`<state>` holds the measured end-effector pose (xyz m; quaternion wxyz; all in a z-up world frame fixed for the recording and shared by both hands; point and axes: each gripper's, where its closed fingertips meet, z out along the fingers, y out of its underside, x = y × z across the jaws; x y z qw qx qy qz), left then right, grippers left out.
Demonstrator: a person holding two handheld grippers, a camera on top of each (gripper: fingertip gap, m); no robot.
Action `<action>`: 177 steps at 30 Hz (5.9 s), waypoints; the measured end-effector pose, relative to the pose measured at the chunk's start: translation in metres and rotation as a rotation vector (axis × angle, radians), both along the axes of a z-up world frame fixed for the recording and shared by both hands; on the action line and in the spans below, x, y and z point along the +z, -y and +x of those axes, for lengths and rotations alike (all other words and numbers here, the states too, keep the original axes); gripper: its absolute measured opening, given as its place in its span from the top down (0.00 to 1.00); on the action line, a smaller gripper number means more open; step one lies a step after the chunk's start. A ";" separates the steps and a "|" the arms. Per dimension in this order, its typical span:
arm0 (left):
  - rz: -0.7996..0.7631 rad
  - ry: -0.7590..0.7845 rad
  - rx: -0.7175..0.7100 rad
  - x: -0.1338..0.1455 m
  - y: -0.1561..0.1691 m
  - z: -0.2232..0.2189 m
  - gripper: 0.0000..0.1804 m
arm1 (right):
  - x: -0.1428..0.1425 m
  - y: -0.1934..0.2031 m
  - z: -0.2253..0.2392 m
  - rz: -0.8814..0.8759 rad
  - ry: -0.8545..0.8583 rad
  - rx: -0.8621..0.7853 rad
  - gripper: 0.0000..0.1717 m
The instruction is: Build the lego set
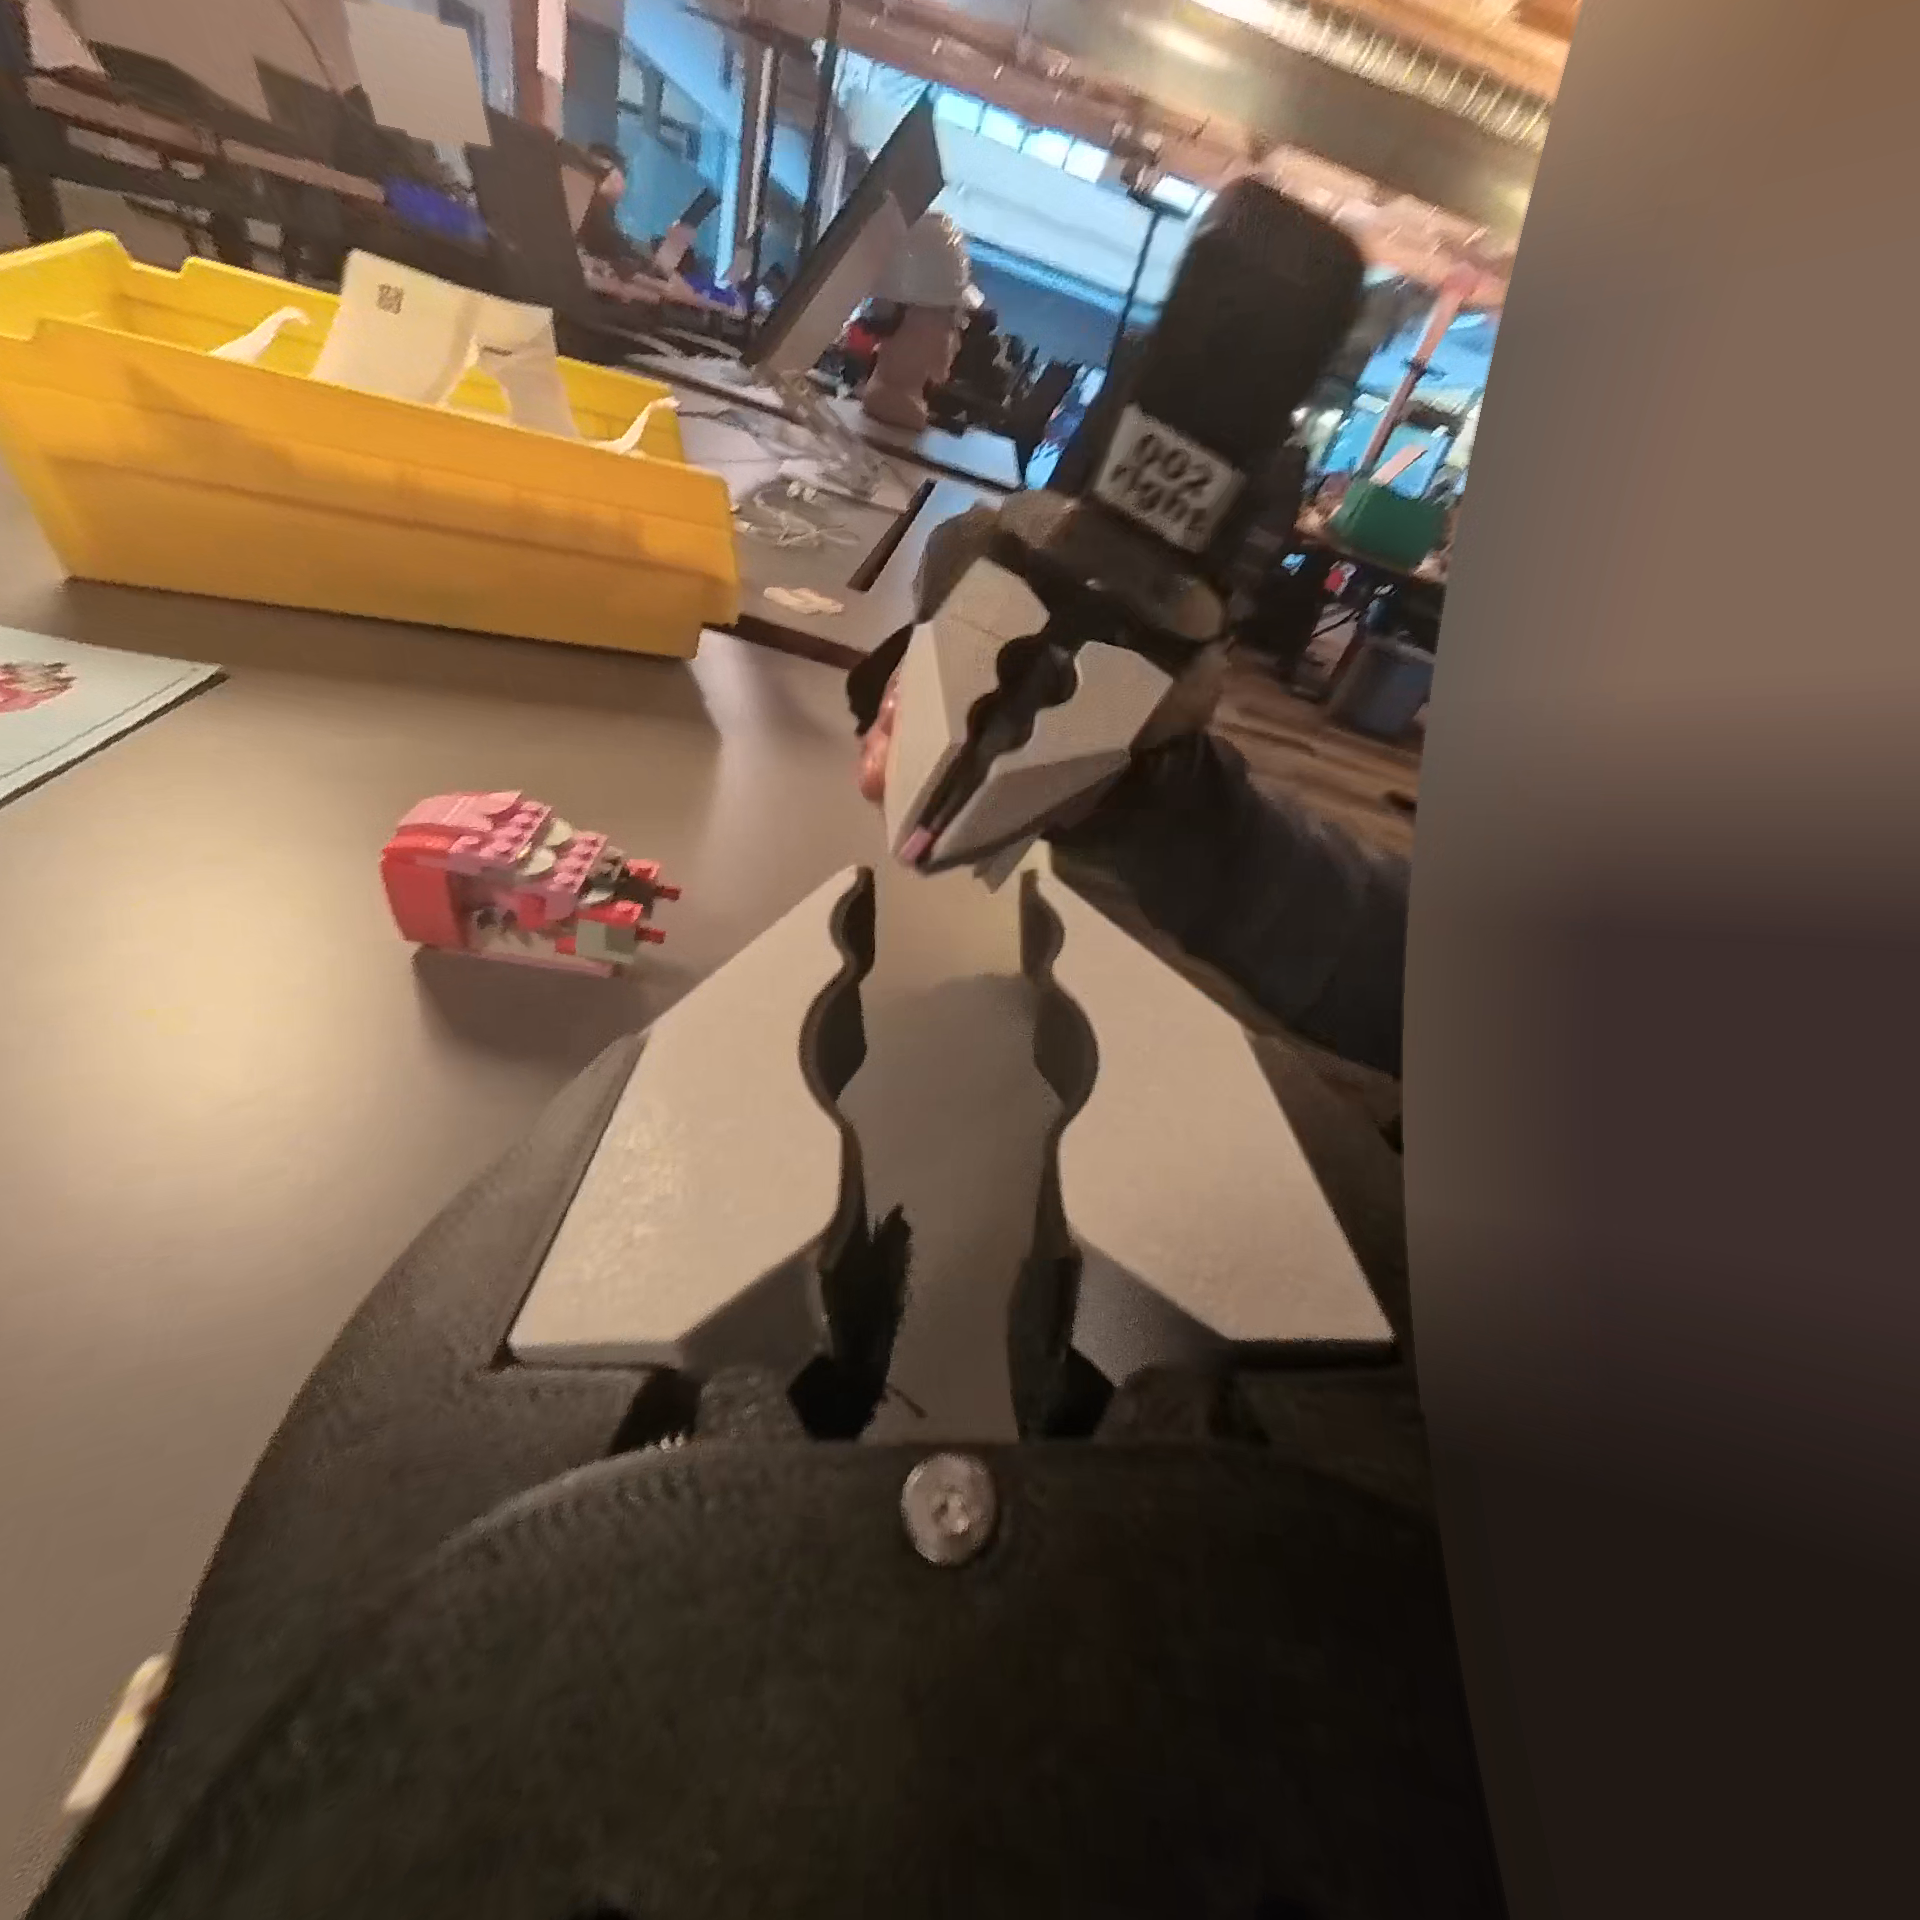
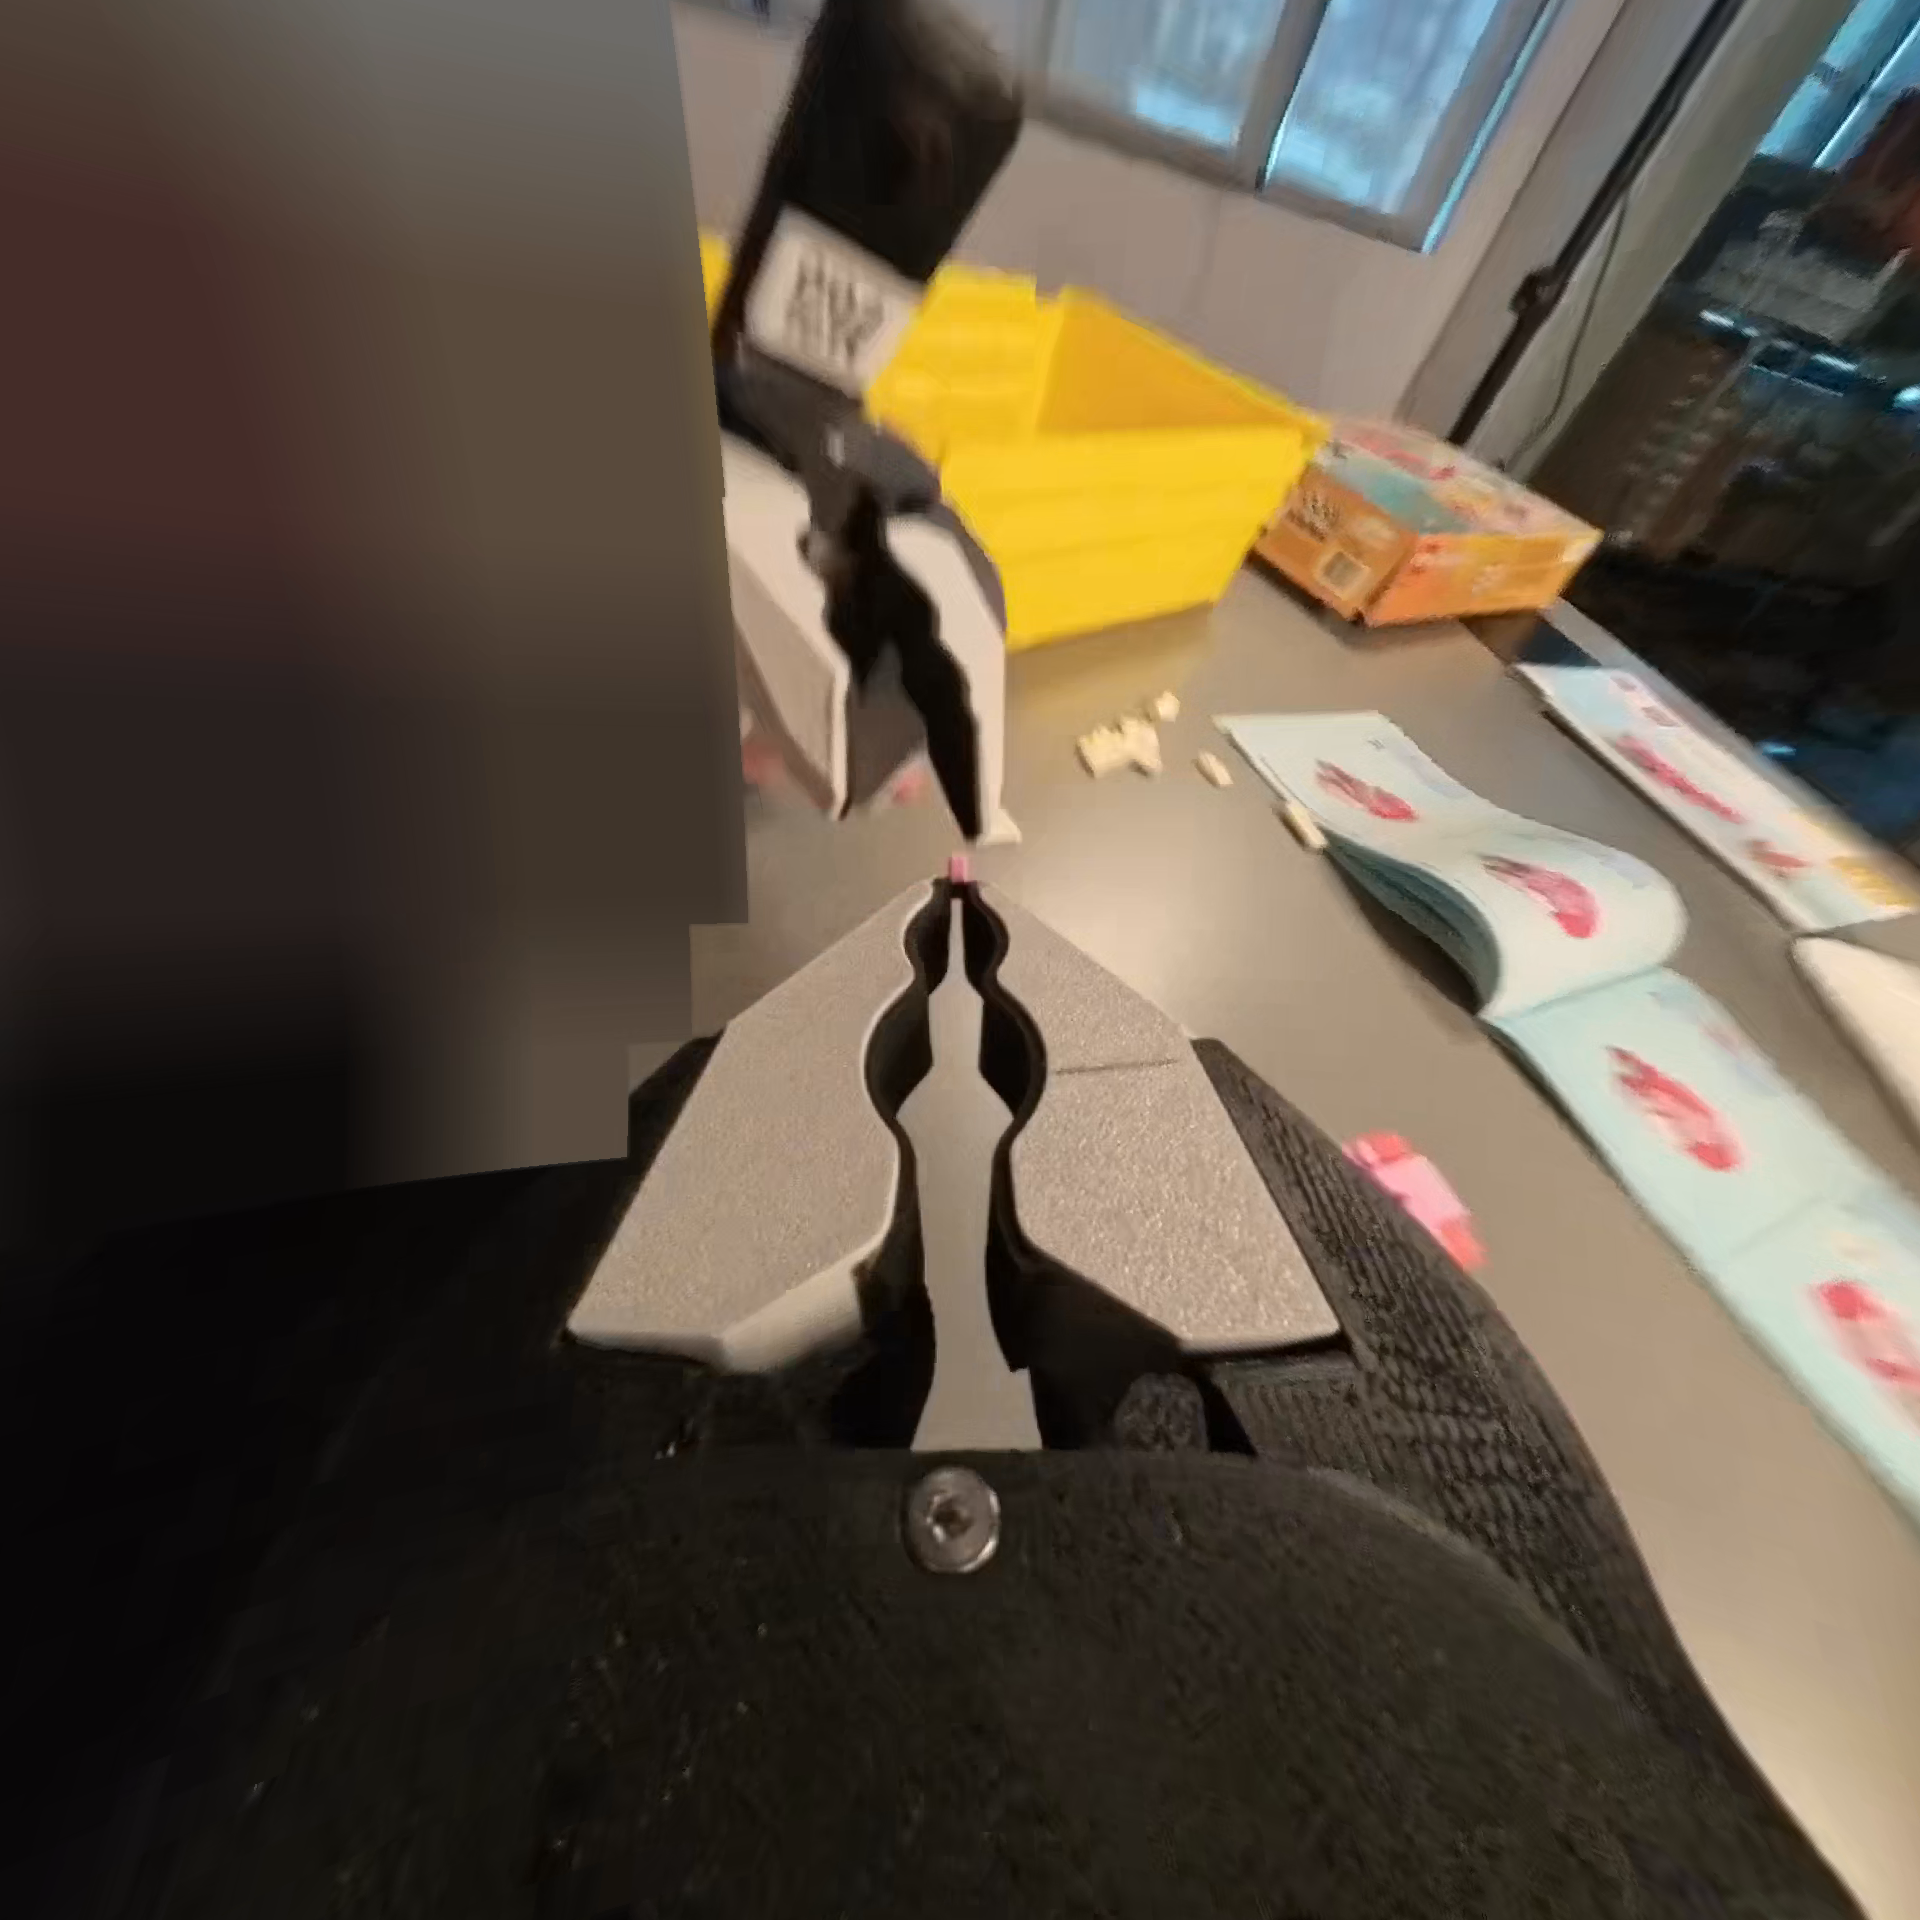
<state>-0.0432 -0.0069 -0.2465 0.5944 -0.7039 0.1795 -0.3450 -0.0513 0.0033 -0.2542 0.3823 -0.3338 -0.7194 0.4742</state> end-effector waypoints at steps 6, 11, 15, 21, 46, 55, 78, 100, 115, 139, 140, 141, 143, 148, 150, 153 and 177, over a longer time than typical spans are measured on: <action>-0.132 -0.227 0.136 -0.033 -0.006 -0.021 0.88 | -0.074 -0.032 -0.004 0.906 0.114 0.040 1.00; -0.157 -0.253 0.143 -0.039 -0.005 -0.022 0.89 | -0.093 -0.038 0.001 1.303 0.107 0.251 1.00; -0.174 -0.260 0.103 -0.042 -0.006 -0.016 0.91 | -0.095 -0.042 0.002 1.519 0.070 0.396 1.00; -0.188 -0.270 0.074 -0.042 -0.006 -0.012 0.92 | -0.093 -0.043 0.001 1.638 0.008 0.476 0.97; -0.230 -0.355 0.137 -0.057 -0.001 -0.024 0.90 | -0.093 -0.040 0.019 0.109 0.477 -0.308 0.91; -0.244 -0.350 0.108 -0.060 0.003 -0.018 0.92 | -0.094 -0.036 0.020 -0.033 0.509 -0.344 0.93; -0.219 -0.408 0.093 -0.069 -0.017 -0.008 0.87 | -0.093 -0.038 0.008 -0.012 0.465 -0.232 0.92; -0.252 -0.662 -0.118 -0.101 -0.052 -0.005 0.70 | -0.075 -0.106 -0.039 0.073 0.298 0.204 0.41; -0.254 -0.645 -0.097 -0.100 -0.054 -0.007 0.78 | -0.086 -0.108 -0.041 0.113 0.350 0.154 0.55; -0.275 -0.650 -0.102 -0.103 -0.054 -0.007 0.89 | -0.087 -0.107 -0.029 0.115 0.409 0.043 0.55; -0.276 -0.650 -0.103 -0.103 -0.054 -0.007 0.89 | -0.087 -0.107 -0.029 0.107 0.406 0.045 0.55; -0.276 -0.649 -0.103 -0.103 -0.054 -0.007 0.89 | -0.088 -0.107 -0.029 0.102 0.407 0.048 0.54; -0.278 -0.648 -0.103 -0.103 -0.055 -0.007 0.89 | -0.087 -0.107 -0.028 0.092 0.397 0.057 0.49; -0.296 -0.636 -0.058 -0.103 -0.060 -0.012 0.77 | -0.074 -0.108 -0.024 0.040 0.333 0.092 0.46; -0.324 -0.618 -0.021 -0.104 -0.064 -0.016 0.64 | -0.072 -0.115 -0.022 0.020 0.337 0.079 0.46; -0.265 -0.542 0.043 -0.088 -0.079 -0.020 0.46 | -0.065 -0.123 -0.019 -0.038 0.324 0.065 0.46; -0.277 -0.335 0.022 -0.068 -0.140 -0.034 0.57 | -0.043 -0.133 -0.021 -0.274 0.246 0.077 0.48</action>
